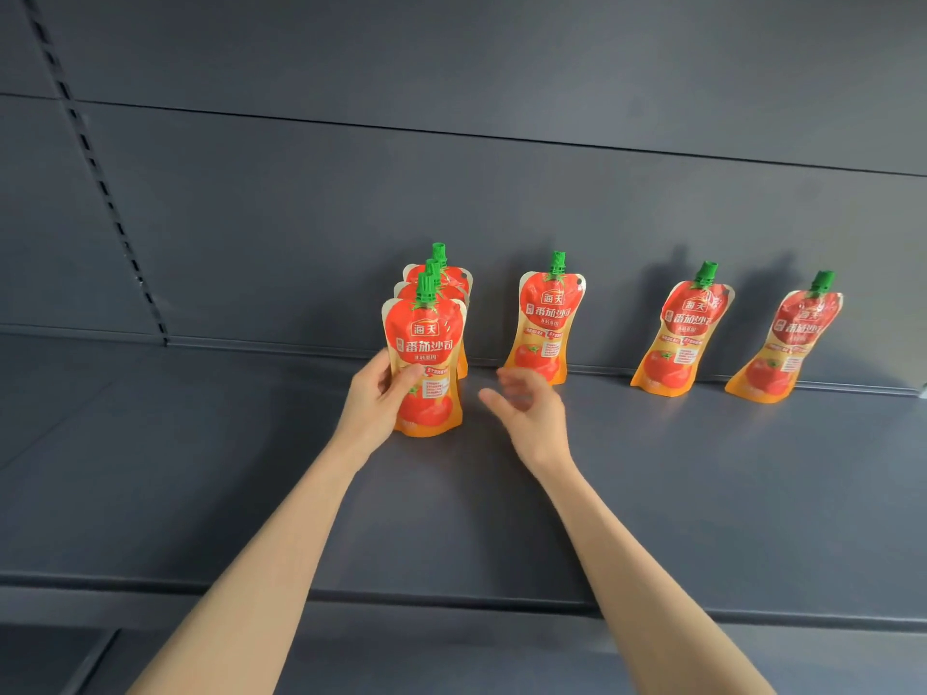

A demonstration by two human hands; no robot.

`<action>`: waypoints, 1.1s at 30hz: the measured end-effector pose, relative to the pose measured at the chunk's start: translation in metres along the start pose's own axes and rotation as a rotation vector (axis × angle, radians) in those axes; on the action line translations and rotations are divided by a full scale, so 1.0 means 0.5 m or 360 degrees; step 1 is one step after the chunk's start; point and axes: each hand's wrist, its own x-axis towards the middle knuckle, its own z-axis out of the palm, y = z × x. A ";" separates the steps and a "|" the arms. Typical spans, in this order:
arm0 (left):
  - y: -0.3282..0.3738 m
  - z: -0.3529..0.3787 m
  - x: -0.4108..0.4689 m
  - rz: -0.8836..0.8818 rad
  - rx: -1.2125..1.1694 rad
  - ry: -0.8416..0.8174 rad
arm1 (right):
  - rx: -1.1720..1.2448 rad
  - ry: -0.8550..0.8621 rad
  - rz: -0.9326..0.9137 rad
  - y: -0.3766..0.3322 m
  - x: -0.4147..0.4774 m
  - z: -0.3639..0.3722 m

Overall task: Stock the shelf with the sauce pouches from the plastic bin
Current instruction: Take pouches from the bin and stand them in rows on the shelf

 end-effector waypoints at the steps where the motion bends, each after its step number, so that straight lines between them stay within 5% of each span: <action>1: 0.000 0.002 -0.001 -0.0016 -0.0010 -0.0001 | -0.0032 0.0104 -0.0001 0.004 0.011 -0.009; 6: -0.012 0.002 -0.014 -0.0118 -0.0090 0.0020 | -0.0096 0.0314 0.0165 0.025 0.078 -0.044; 33: -0.032 -0.011 -0.010 -0.0170 -0.0034 0.0034 | 0.0083 -0.0018 0.0299 0.034 0.132 0.007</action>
